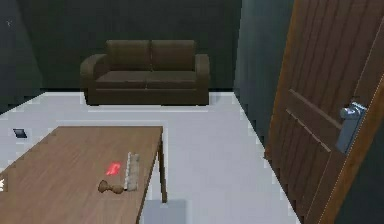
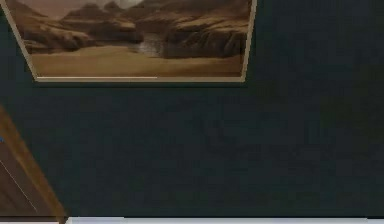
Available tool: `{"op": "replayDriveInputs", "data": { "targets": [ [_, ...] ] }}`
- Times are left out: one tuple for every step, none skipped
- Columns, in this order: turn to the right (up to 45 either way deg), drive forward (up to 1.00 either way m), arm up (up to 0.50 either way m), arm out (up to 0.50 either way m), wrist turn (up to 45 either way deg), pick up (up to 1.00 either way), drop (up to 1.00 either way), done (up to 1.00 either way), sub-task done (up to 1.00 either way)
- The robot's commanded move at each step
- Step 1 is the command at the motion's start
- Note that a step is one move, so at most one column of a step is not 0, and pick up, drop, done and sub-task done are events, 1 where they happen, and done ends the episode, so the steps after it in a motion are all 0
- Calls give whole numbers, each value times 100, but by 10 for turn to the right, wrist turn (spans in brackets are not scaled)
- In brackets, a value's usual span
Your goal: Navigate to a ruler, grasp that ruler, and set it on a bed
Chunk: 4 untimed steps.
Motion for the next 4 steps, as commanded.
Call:
{"op": "replayDriveInputs", "data": {
  "targets": [
    [0, 100, 0, 0, 0, 0, 0, 0, 0],
    [0, 40, 0, 0, 0, 0, 0, 0, 0],
    [-360, 0, 0, 0, 0, 0, 0, 0, 0],
    [0, 15, 0, 0, 0, 0, 0, 0, 0]
  ]
}}
